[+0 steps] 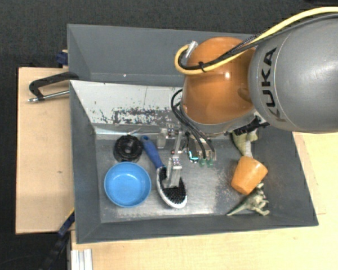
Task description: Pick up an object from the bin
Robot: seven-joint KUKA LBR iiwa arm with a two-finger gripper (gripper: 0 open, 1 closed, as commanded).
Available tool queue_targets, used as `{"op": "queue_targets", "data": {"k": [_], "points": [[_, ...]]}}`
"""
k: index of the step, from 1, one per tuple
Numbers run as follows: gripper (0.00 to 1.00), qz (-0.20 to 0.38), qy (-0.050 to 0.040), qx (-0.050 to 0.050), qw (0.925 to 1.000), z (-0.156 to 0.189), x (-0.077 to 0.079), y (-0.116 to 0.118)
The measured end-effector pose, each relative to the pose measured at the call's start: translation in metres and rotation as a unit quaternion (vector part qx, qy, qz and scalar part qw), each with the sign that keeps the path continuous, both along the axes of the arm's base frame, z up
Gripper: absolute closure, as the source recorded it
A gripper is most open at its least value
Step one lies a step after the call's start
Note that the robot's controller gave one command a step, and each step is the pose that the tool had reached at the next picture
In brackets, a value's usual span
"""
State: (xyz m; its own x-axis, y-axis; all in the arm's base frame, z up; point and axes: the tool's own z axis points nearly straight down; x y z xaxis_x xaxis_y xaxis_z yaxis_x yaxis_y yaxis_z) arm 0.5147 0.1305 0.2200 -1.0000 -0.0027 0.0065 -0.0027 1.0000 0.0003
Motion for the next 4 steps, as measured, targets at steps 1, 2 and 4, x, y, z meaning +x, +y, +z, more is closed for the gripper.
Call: {"op": "queue_targets", "data": {"k": [1,2,4], "points": [[0.00,0.075,-0.0027,0.002,0.9972,-0.122,0.038,0.101],[1.00,0.072,-0.0051,0.001,0.9974,-0.118,0.040,0.098],[1.00,-0.017,-0.0032,0.000,0.9998,-0.083,0.074,0.100]]}}
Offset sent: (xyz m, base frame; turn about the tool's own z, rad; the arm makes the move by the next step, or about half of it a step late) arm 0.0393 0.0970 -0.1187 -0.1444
